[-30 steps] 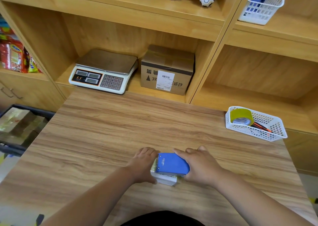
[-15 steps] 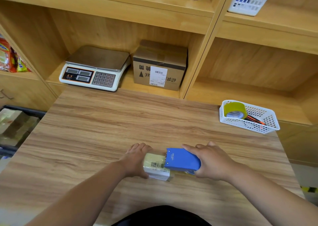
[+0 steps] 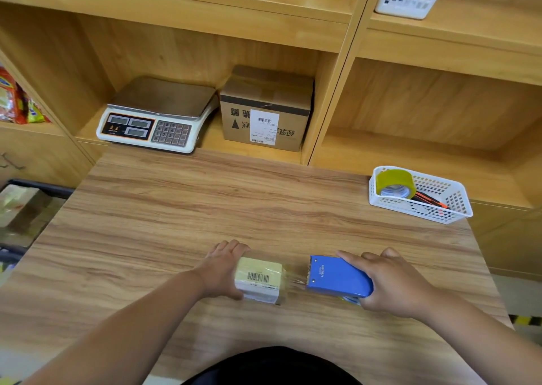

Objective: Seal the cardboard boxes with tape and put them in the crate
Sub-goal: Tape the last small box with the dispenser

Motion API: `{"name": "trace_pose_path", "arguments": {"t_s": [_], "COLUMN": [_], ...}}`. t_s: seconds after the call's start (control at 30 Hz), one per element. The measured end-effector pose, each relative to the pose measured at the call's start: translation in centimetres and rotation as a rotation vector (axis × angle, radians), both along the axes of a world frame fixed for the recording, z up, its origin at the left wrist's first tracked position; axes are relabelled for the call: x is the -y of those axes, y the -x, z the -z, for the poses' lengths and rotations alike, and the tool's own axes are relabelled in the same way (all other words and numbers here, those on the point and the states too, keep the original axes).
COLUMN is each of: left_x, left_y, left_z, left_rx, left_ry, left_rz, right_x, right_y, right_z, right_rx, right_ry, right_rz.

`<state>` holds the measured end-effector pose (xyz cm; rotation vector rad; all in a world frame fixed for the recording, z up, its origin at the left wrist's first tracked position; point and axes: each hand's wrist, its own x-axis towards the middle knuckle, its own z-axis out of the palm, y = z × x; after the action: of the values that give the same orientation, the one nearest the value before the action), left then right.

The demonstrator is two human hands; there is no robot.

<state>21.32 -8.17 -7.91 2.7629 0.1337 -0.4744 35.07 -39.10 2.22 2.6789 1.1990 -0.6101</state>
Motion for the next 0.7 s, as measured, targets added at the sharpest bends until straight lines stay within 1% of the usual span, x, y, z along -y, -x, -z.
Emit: {"name": "trace_pose_path", "arguments": {"t_s": [0.4, 0.6, 0.7], "left_x": [0.2, 0.6, 0.9], "left_y": [-0.1, 0.1, 0.2], "left_z": [0.0, 0.2, -0.1], "left_rx": [-0.015, 0.007, -0.005], "left_ry": [-0.019, -0.013, -0.05], "left_rz": [0.002, -0.027, -0.029], "right_x": [-1.2, -2.5, -2.6], "right_y": [-0.2, 0.2, 0.3], "right_z": [4.1, 5.6, 6.0], "right_rx": [0.062, 0.042, 0.041], "right_ry": [0.021, 0.014, 0.005], "right_rz": [-0.094, -0.088, -0.08]}}
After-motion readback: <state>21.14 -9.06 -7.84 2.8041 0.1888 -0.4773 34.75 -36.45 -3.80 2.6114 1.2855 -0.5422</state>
